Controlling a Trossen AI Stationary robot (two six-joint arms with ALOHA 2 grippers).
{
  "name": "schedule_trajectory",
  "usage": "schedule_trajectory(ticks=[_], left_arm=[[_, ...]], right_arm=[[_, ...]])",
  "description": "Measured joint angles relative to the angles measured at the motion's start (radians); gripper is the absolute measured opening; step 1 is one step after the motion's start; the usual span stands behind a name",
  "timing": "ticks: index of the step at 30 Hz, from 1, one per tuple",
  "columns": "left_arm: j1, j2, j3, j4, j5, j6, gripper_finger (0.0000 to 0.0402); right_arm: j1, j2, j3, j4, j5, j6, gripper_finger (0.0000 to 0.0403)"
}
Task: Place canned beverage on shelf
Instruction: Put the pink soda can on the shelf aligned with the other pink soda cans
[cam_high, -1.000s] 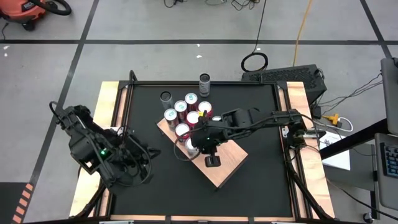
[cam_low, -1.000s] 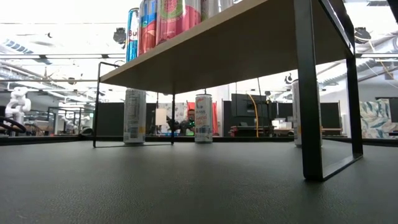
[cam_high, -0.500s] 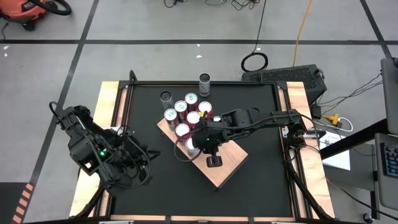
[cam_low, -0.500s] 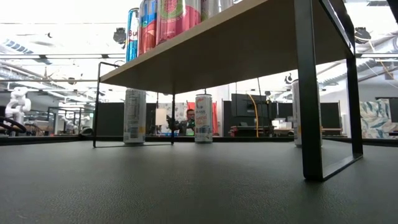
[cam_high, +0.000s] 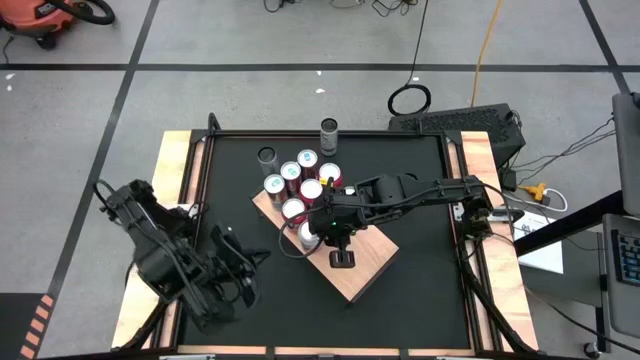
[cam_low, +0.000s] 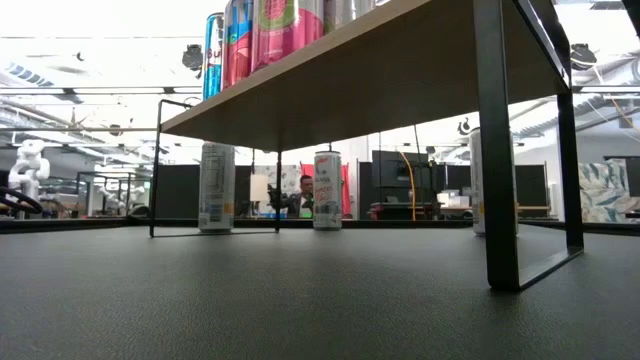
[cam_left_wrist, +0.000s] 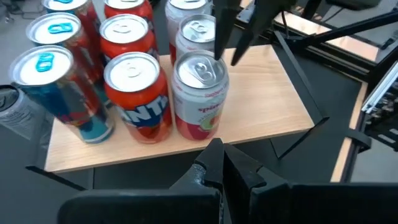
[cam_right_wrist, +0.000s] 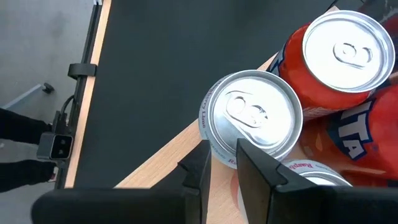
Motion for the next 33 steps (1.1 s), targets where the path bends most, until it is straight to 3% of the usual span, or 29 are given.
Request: schedule_trajectory(ticks=[9, 19, 25, 33], left_arm=[[0.034, 0.093, 0.0, 0.026, -0.028, 0.003, 0.0008], [0.143, 0.102, 0.0, 0.148, -0.003, 0.216, 0.0008], [0.178, 0.098, 0.0, 0.172, 0.021, 0.235, 0.0009], [0.177, 0.061, 0.0, 0.204, 0.02, 0.234, 0.0084]], right_arm=[[0.001, 0.0, 0.0, -0.001, -0.002, 0.054, 0.0053], [0.002, 0.0, 0.0, -0.001, -0.004, 0.127, 0.0053], [0.005, 0.0, 0.0, -0.001, -0.029, 0.172, 0.0053], [0.008, -0.016, 0.0, 0.044, -0.037, 0.239, 0.0053]])
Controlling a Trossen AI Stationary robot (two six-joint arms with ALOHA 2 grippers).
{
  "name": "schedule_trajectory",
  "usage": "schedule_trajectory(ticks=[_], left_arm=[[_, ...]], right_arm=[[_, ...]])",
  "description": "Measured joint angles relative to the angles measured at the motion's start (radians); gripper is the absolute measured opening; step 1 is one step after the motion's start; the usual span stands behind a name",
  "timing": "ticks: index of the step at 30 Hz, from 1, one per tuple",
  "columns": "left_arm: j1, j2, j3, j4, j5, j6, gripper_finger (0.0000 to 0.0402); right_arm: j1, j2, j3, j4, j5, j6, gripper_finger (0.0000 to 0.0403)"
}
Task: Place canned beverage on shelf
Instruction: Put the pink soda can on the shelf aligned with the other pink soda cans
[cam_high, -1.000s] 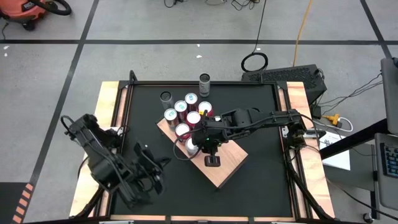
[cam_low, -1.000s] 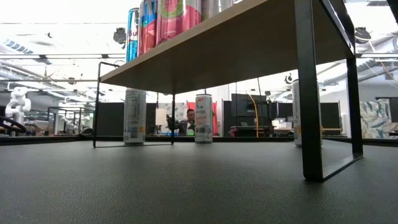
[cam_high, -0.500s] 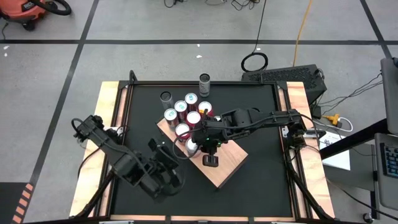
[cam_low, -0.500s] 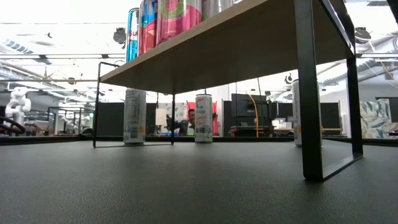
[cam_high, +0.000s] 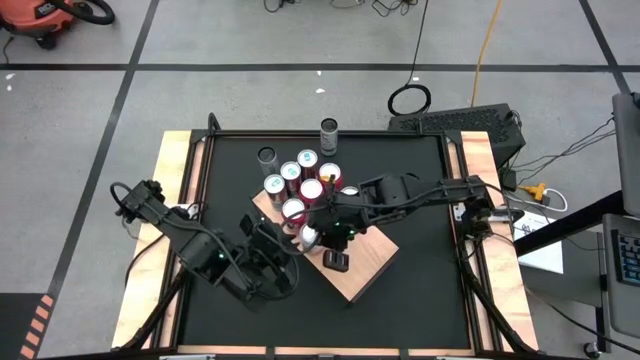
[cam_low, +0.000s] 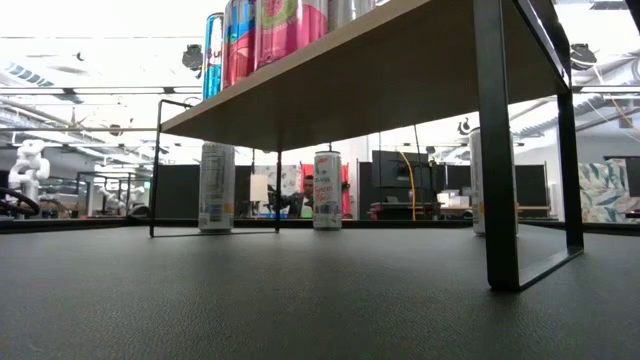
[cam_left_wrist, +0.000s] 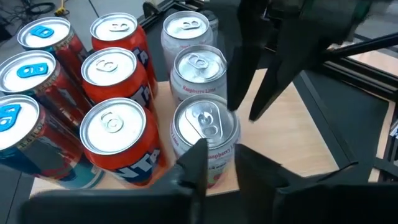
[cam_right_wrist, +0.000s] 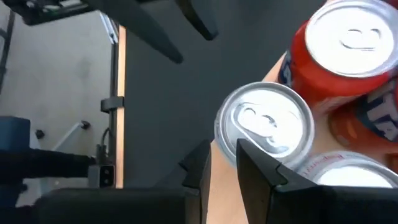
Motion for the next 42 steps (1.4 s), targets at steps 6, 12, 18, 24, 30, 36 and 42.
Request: schedule_trajectory(ticks=[6, 12, 18, 24, 30, 36, 42], left_arm=[[-0.012, 0.016, 0.0, 0.049, -0.021, -0.001, 0.0161], [-0.104, 0.085, 0.0, -0.036, -0.173, -0.306, 0.0227], [-0.21, 0.18, 0.0, -0.246, -0.375, -0.57, 0.0251], [-0.19, 0.311, 0.0, -0.202, -0.36, -0.654, 0.025], [-0.15, 0.371, 0.0, -0.055, -0.353, -0.732, 0.0221], [-0.096, 0.383, 0.0, -0.021, -0.355, -0.699, 0.0163], [-0.063, 0.38, 0.0, 0.03, -0.337, -0.613, 0.0118]], right_arm=[[-0.024, -0.067, 0.0, -0.004, -0.018, 0.017, 0.0053], [-0.048, -0.198, 0.0, -0.043, -0.017, -0.02, 0.0053], [-0.048, -0.321, 0.0, -0.053, -0.004, -0.112, 0.0054], [-0.048, -0.385, 0.001, -0.054, 0.068, -0.199, 0.0054], [-0.048, -0.405, 0.001, -0.058, 0.066, -0.22, 0.0054], [-0.048, -0.403, 0.001, -0.065, 0.065, -0.259, 0.0054], [-0.048, -0.403, 0.001, -0.07, 0.064, -0.272, 0.0054]])
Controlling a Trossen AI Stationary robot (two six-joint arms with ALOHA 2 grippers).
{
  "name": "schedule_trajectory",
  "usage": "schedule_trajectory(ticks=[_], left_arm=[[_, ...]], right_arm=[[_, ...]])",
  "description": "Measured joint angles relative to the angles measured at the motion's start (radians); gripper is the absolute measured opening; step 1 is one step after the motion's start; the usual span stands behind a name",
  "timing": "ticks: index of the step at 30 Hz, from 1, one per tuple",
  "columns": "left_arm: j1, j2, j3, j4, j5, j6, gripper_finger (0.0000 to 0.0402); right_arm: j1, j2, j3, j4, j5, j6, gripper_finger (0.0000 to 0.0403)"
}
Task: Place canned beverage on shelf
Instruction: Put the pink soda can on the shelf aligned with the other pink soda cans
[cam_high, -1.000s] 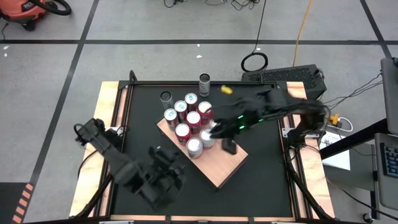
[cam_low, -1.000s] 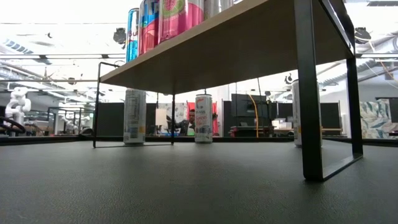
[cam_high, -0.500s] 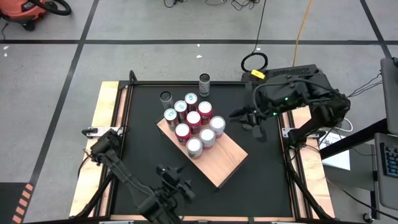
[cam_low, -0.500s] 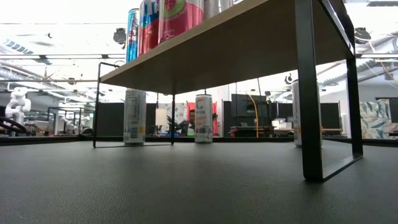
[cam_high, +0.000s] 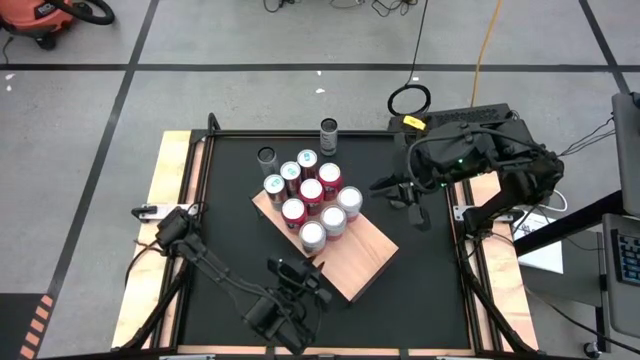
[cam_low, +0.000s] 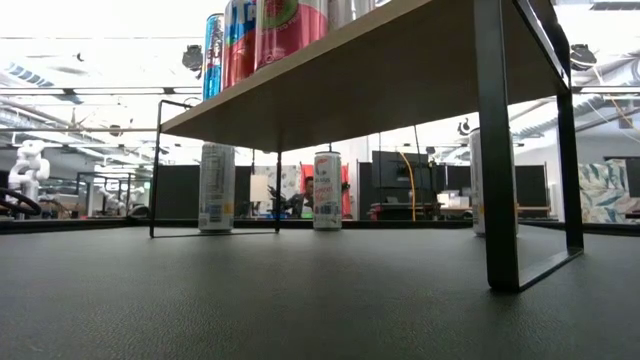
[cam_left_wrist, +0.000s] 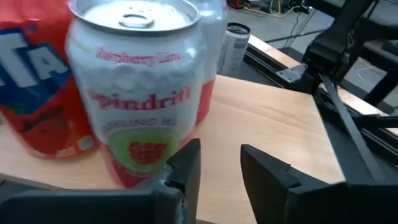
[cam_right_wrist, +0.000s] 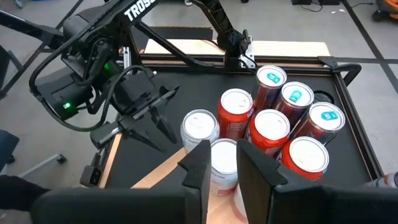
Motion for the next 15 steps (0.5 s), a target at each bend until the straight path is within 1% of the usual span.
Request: schedule_trajectory(ticks=[6, 15], left_arm=[[0.015, -0.001, 0.0, 0.032, 0.028, 0.045, 0.0101], [0.037, -0.001, 0.0, 0.02, 0.042, 0.06, 0.01]], right_arm=[[0.0, 0.0, 0.0, -0.016, 0.0, 0.0, 0.0054], [0.0, 0.0, 0.0, -0.013, 0.0, -0.008, 0.0054]])
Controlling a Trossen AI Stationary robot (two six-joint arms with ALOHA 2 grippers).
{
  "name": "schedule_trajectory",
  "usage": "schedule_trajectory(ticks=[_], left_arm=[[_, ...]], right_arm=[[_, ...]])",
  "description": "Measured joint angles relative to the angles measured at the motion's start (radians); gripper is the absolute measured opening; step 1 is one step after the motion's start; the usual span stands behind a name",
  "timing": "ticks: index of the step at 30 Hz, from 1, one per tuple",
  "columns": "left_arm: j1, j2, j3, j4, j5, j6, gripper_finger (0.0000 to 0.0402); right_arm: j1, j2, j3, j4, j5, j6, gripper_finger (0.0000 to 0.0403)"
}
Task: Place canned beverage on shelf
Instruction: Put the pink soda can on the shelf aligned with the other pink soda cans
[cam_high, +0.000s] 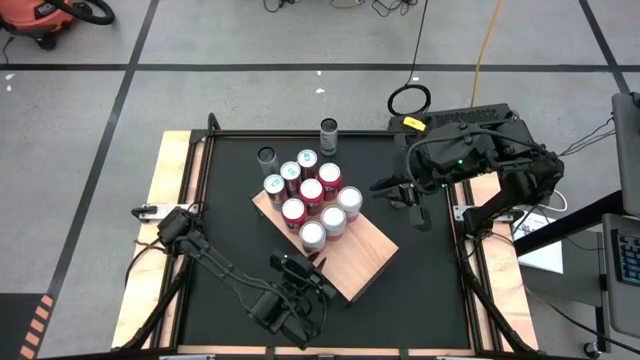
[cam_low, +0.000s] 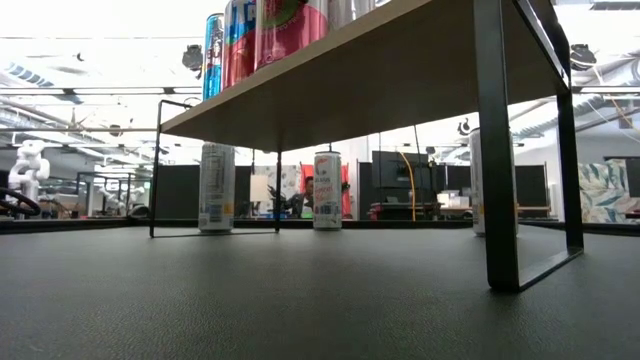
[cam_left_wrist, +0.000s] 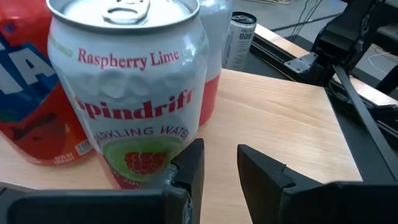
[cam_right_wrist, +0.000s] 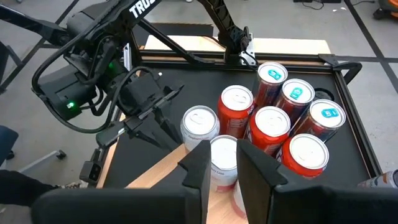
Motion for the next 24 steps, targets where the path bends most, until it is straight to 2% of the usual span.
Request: schedule_trajectory(ticks=[24], left_arm=[[0.0, 0.0, 0.0, -0.079, 0.06, 0.002, 0.01]], right_arm=[[0.0, 0.0, 0.0, 0.001, 0.0, 0.0, 0.0054]])
